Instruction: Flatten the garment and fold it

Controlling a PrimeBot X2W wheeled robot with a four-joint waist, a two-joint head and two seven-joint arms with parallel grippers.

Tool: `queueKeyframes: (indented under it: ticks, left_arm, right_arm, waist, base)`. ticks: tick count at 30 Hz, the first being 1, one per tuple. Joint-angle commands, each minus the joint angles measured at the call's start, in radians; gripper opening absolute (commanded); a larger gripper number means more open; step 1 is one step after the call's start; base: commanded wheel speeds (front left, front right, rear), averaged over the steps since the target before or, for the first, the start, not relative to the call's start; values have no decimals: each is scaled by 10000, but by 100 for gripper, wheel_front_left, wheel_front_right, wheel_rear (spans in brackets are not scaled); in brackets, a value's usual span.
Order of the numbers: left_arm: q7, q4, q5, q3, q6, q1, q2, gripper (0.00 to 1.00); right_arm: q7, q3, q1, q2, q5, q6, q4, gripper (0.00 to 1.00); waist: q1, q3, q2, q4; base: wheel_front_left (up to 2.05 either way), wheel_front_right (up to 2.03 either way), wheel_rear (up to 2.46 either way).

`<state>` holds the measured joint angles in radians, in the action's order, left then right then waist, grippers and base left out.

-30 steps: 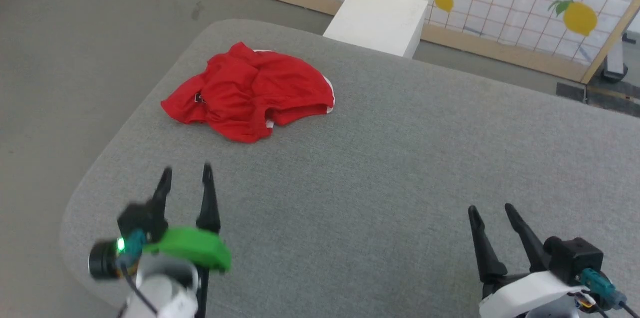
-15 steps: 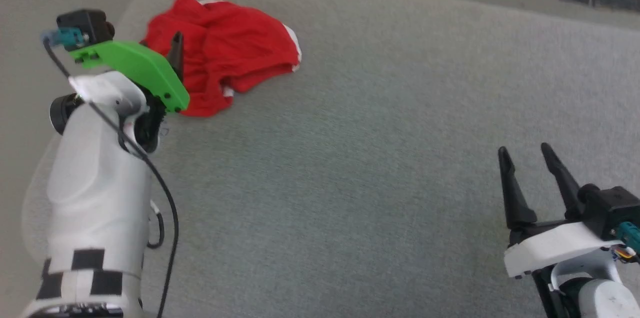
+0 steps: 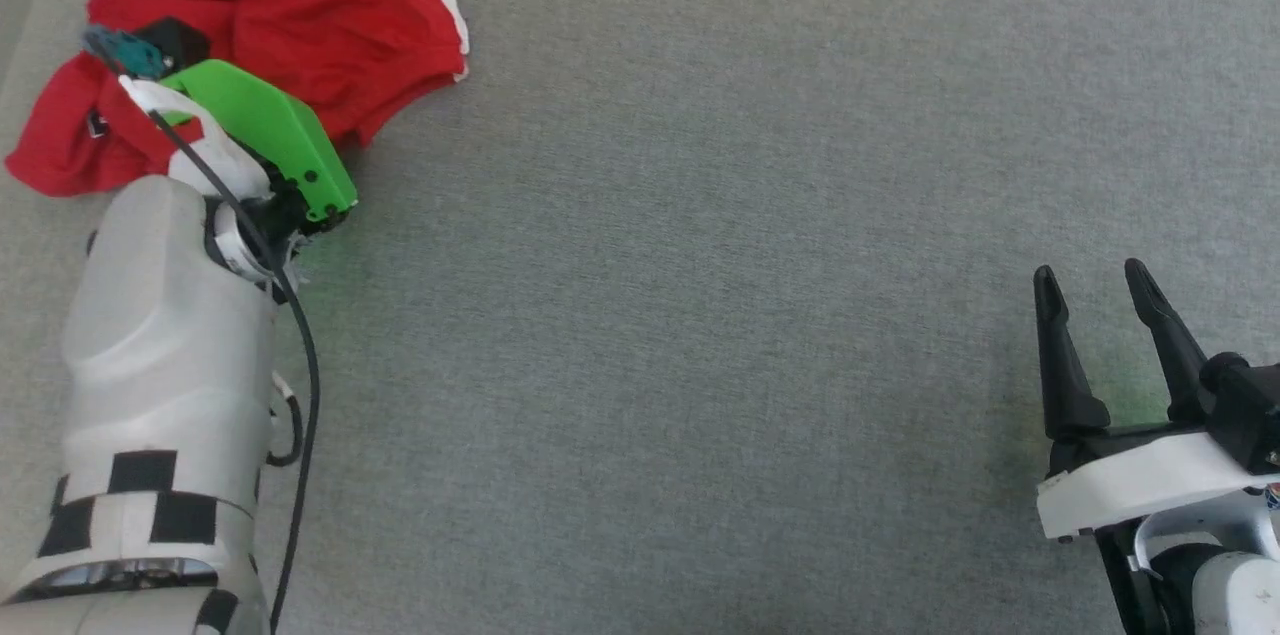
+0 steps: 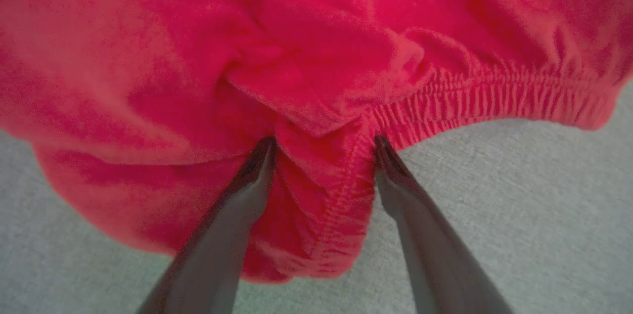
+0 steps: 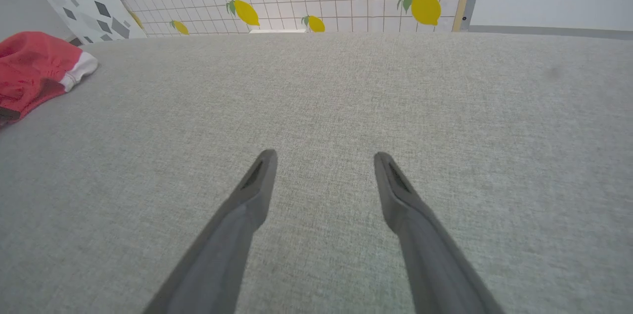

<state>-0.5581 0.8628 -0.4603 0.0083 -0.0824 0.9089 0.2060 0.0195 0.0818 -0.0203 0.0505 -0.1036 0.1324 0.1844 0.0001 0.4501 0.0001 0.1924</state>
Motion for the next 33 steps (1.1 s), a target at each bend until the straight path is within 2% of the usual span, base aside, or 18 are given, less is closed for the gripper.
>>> queueKeyframes:
  ticks: [1,2,5,12,16,21,25,29,33]
  left_arm:
    - [-72,212,96,-100,-113,-134,-78,40]
    - [94,164,139,-105,-182,-150,-55,0]
    - [779,-113,169,-50,-154,-85,44,0]
    - [2299,-1207,549,-461,919,796,665,0]
    - [2440,-1832,465,-671,1554,1624,826,0]
    - [2263,-2833,83,-1261,1986,2446,415,0]
    - [1916,-3790,-446,-2003,2099,2268,-103,0]
    - [1635,-4559,-645,-3062,2121,1148,-557,0]
    - [1517,-4605,-890,-4165,2126,-933,-1002,0]
  right_arm:
    - [15,-8,-96,-3,13,-17,40,100]
    - [0,-27,-119,-3,0,-17,4,100]
    - [-75,-128,-158,-3,-63,-17,-170,100]
    - [-551,-473,-170,-3,-558,-17,-1015,100]
    - [-914,-664,-92,-3,-942,-17,-1602,100]
    - [-1310,-787,76,-3,-1313,-17,-2208,100]
    - [-1548,-764,170,-3,-1488,-17,-2556,100]
    - [-1709,-698,275,-3,-1579,-17,-2771,100]
    - [-1820,-726,292,-3,-1649,-17,-2943,100]
  waist:
    - [-1,149,-1,-188]
    - [-1,98,-1,-175]
    - [-1,-172,-1,-141]
    - [-1,-1517,-1,-341]
    - [-1,-2411,-1,-666]
    - [-1,-3254,-1,-1098]
    - [-1,-3595,-1,-1377]
    - [-1,-3703,-1,-1554]
    - [-1,-3662,-1,-1827]
  base:
    - [0,0,0]
    - [0,0,0]
    - [0,0,0]
    - [0,0,0]
    - [0,0,0]
    - [0,0,0]
    - [0,0,0]
    - [0,0,0]
    - [0,0,0]
